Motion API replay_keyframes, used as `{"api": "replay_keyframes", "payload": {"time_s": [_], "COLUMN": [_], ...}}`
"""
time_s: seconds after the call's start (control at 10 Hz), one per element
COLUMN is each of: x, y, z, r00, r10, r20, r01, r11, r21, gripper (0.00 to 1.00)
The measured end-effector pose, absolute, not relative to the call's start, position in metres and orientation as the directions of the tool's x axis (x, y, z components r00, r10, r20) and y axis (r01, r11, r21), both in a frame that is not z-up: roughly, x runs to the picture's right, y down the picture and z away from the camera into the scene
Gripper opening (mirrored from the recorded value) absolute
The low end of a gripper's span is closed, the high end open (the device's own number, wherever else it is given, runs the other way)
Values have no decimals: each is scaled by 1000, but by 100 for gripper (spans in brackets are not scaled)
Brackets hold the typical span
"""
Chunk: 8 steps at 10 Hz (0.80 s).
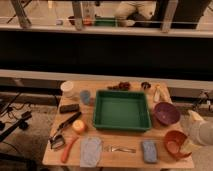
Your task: Place apple in plastic cup
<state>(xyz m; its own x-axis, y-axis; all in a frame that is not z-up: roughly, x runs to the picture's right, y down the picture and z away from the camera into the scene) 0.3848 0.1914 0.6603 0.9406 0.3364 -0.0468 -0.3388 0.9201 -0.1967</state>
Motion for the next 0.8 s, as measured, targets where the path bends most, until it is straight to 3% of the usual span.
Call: {"api": "replay_keyframes", "payload": {"time_s": [0.8], "x": [382], "y": [191], "z": [654], "r00": [949], "r10": [315], "r20": [-7], "r01": [-310], "r11": [928], "r21": [-205], "gripper": [100]}}
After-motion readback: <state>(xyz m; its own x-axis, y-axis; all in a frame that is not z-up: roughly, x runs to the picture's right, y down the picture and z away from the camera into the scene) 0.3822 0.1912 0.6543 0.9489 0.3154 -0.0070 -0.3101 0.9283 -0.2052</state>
